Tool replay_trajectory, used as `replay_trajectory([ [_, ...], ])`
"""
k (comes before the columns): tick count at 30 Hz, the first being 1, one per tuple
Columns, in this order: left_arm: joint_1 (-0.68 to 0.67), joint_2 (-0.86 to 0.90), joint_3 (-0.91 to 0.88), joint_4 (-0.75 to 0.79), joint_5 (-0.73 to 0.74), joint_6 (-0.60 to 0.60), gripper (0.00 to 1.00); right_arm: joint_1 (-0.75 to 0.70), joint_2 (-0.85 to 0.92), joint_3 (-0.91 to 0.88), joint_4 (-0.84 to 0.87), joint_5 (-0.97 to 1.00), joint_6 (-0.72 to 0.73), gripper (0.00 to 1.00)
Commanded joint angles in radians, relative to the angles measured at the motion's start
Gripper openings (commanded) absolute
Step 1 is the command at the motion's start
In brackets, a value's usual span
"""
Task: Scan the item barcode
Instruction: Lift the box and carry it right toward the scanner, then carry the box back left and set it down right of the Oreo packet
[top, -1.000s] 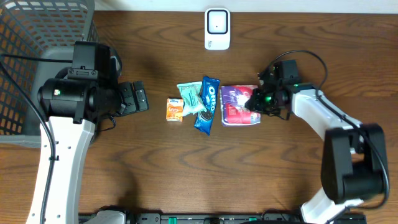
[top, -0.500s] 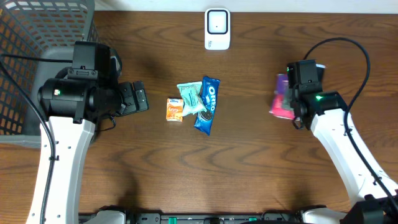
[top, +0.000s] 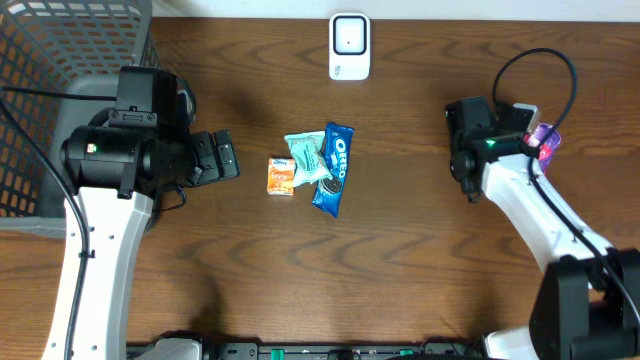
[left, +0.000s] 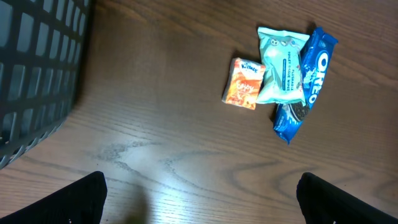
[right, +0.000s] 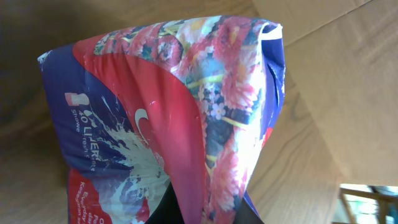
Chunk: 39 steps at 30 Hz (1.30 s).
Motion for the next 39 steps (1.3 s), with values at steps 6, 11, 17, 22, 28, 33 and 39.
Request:
replay_trajectory([
  [6, 0.002, -0.002, 0.020, -0.003, -0.016, 0.013, 0.98, 0.068, 0.158, 0.009, -0.005, 0.107, -0.008, 0.02],
  [11, 0.002, -0.002, 0.020, -0.003, -0.016, 0.013, 0.98, 0.164, 0.230, 0.009, -0.007, 0.155, -0.008, 0.12],
  [17, 0.002, -0.002, 0.020, -0.003, -0.016, 0.013, 0.98, 0.294, 0.238, 0.009, -0.002, 0.069, -0.008, 0.34],
  [22, 0.002, -0.002, 0.020, -0.003, -0.016, 0.013, 0.98, 0.385, 0.235, 0.016, 0.042, -0.119, -0.007, 0.73],
  [28, 0.002, -0.002, 0.020, -0.003, -0.016, 0.013, 0.98, 0.406, 0.192, 0.105, 0.030, -0.231, 0.009, 0.99],
  [33, 0.002, -0.002, 0.020, -0.003, -0.016, 0.013, 0.98, 0.338, 0.102, 0.216, -0.006, -0.362, 0.008, 0.99],
  [39, 0.002, -0.002, 0.020, -0.003, -0.016, 0.013, 0.98, 0.171, -0.032, 0.249, -0.019, -0.524, 0.007, 0.99],
])
